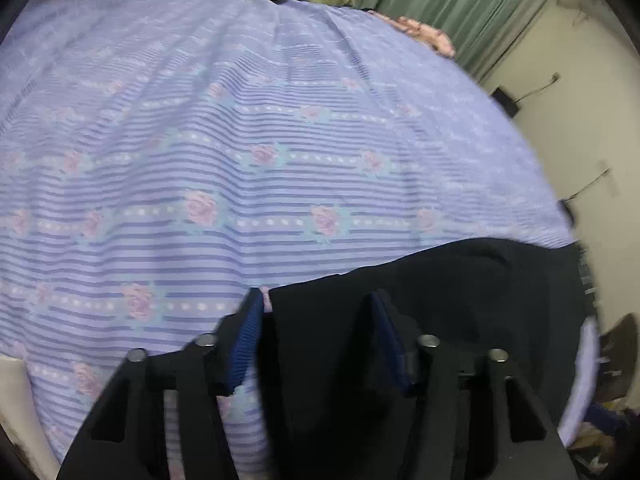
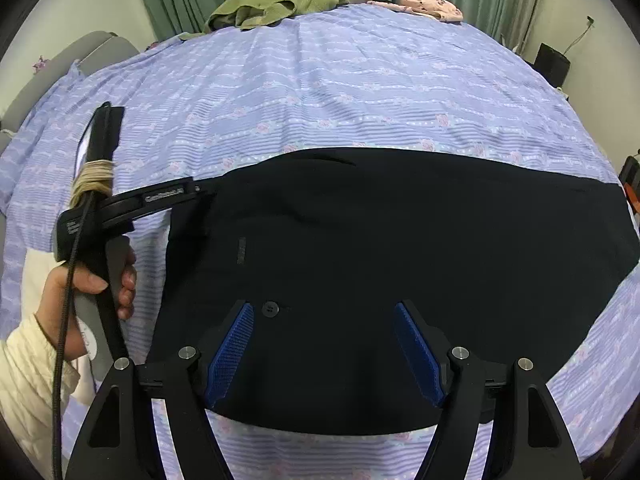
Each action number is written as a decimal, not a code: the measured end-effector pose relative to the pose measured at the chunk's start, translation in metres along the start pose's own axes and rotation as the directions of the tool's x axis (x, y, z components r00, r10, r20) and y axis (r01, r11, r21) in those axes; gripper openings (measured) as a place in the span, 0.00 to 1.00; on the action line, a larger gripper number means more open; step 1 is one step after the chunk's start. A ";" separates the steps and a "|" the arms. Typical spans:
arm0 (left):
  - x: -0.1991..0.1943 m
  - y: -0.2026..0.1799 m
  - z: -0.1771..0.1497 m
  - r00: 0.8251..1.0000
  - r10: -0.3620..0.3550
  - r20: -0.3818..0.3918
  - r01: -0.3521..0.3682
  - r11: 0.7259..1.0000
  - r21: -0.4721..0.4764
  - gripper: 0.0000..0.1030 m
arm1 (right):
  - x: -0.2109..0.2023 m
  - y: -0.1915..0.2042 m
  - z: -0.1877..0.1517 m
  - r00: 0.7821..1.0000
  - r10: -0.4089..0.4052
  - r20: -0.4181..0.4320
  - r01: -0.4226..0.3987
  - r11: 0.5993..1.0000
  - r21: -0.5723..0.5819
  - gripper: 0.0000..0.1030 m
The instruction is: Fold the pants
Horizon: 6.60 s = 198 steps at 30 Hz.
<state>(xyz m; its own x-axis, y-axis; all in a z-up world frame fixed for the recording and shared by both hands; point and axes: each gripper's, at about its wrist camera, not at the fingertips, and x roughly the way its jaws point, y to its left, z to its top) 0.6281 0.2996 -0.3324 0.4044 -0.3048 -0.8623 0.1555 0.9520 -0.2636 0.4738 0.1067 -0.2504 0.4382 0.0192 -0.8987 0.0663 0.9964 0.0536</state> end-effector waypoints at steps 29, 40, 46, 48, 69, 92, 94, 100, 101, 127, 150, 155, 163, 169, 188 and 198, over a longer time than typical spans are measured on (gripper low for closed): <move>-0.131 0.005 -0.170 0.998 -0.065 0.018 0.068 0.948 -0.310 0.72 | -0.072 -0.079 -0.075 0.992 -0.101 0.071 0.097 0.994 0.054 0.71; -0.045 0.001 -0.182 0.990 -0.140 0.021 0.124 0.789 -0.602 0.72 | -0.018 -0.113 -0.136 0.981 -0.121 -0.151 0.154 0.961 0.232 0.71; -0.056 0.003 -0.159 0.997 -0.077 0.030 0.080 0.805 -0.588 0.27 | -0.017 -0.099 -0.120 0.982 -0.158 -0.107 0.172 0.975 0.141 0.71; -0.088 -0.012 -0.140 0.992 -0.026 0.120 0.081 0.872 -0.483 0.25 | -0.025 -0.096 -0.116 0.989 -0.126 -0.071 0.135 0.983 0.128 0.71; -0.095 -0.061 -0.104 0.948 0.280 0.149 -0.236 0.936 -0.260 0.25 | -0.005 -0.139 -0.088 0.994 0.109 0.013 -0.109 0.986 0.123 0.55; -0.087 -0.067 -0.123 0.930 0.355 0.093 -0.327 0.916 -0.232 0.25 | 0.012 -0.148 -0.093 0.989 0.143 -0.033 -0.140 0.986 0.091 0.08; -0.078 -0.058 -0.133 0.934 0.356 0.037 -0.336 0.907 -0.255 0.26 | 0.022 -0.147 -0.100 0.988 0.136 -0.069 -0.126 0.984 0.127 0.08; -0.056 -0.040 -0.149 0.940 0.337 -0.057 -0.338 0.893 -0.296 0.32 | 0.041 -0.146 -0.107 0.988 0.067 -0.143 -0.045 0.987 0.152 0.16; -0.058 -0.041 -0.149 0.936 0.348 -0.060 -0.350 0.892 -0.286 0.36 | 0.040 -0.146 -0.108 0.987 0.042 -0.154 -0.019 0.989 0.149 0.24; -0.240 -0.263 -0.159 0.930 0.215 0.297 -0.247 0.966 0.074 0.81 | -0.169 -0.261 -0.100 0.992 -0.020 0.126 0.000 0.988 0.155 0.68; -0.040 -0.567 -0.131 0.934 0.249 0.256 -0.279 0.956 0.087 0.81 | -0.039 -0.576 -0.027 0.992 -0.004 0.126 -0.015 0.989 0.146 0.68; 0.013 -0.616 -0.111 0.944 0.218 0.248 -0.257 0.956 0.138 0.81 | -0.017 -0.637 -0.019 0.988 -0.029 0.152 -0.009 0.970 0.242 0.68; 0.079 -0.673 -0.098 0.958 0.176 0.225 -0.221 0.956 0.193 0.81 | 0.015 -0.712 -0.017 0.984 -0.085 0.156 0.027 0.939 0.342 0.68; 0.109 -0.697 -0.098 0.965 0.168 0.201 -0.210 0.955 0.211 0.81 | 0.040 -0.738 -0.003 0.983 -0.111 0.147 0.059 0.947 0.316 0.68; 0.141 -0.716 -0.093 0.971 0.163 0.174 -0.200 0.953 0.227 0.81 | 0.102 -0.757 0.025 0.993 0.066 0.097 -0.087 0.970 0.227 0.20; 0.134 -0.714 -0.086 0.966 0.158 0.207 -0.207 0.948 0.243 0.81 | 0.100 -0.767 0.025 0.993 0.005 0.115 -0.036 0.962 0.272 0.31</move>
<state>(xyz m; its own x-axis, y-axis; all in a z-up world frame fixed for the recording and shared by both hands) 0.4942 -0.4182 -0.2970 0.6013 -0.1495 -0.7849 0.2824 0.9587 0.0338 0.4891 -0.6577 -0.3703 0.5388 0.0140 -0.8423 0.2917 0.9349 0.2022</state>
